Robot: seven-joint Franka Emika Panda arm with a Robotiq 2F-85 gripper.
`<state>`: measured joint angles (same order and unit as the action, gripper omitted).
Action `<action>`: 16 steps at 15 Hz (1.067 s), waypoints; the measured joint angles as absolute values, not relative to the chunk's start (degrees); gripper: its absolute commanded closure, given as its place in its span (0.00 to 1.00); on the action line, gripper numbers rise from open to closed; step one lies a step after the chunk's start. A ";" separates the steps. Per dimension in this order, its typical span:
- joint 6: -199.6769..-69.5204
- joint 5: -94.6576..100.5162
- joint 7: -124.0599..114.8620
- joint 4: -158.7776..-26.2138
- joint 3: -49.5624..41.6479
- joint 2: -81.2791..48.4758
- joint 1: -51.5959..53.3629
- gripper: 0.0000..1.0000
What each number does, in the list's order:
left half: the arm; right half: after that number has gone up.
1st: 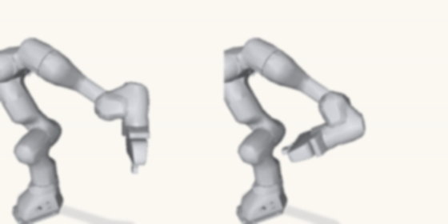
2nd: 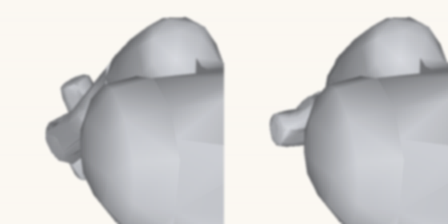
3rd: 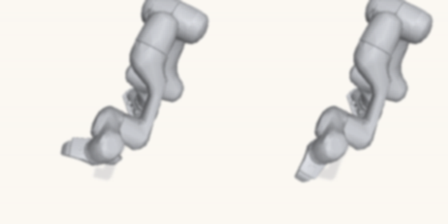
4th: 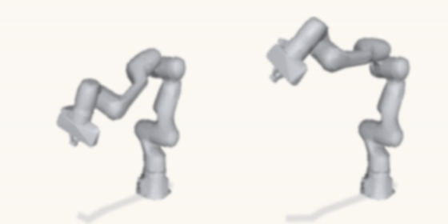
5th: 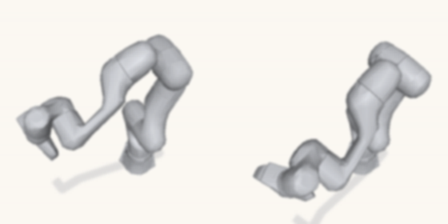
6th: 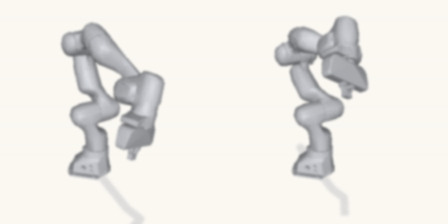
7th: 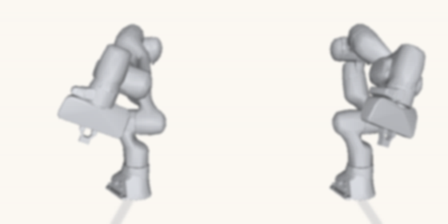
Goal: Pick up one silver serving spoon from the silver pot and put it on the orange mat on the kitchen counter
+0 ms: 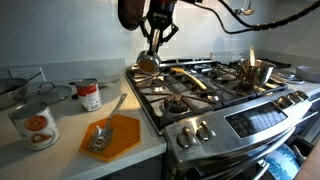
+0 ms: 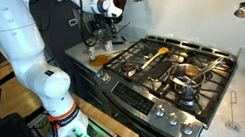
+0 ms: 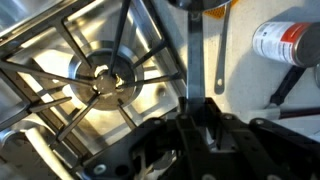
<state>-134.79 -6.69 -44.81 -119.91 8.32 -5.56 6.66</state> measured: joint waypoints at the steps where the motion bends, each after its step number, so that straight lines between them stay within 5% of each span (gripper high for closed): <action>1: -135.04 -7.73 -44.57 -119.51 8.46 -7.26 7.10 0.95; 10: -141.22 -16.66 -35.86 -114.28 9.93 -22.23 9.23 0.95; 11: -141.55 -17.15 -33.81 -113.25 10.36 -23.69 9.46 0.80; 14: -141.60 -17.23 -33.50 -112.63 9.97 -24.60 10.06 0.80; 15: -141.60 -17.23 -33.50 -112.63 9.84 -24.49 10.05 0.95; 16: -141.60 -17.23 -33.50 -112.62 9.71 -24.39 10.05 0.95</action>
<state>-141.60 -17.23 -33.50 -112.62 9.71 -24.39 10.05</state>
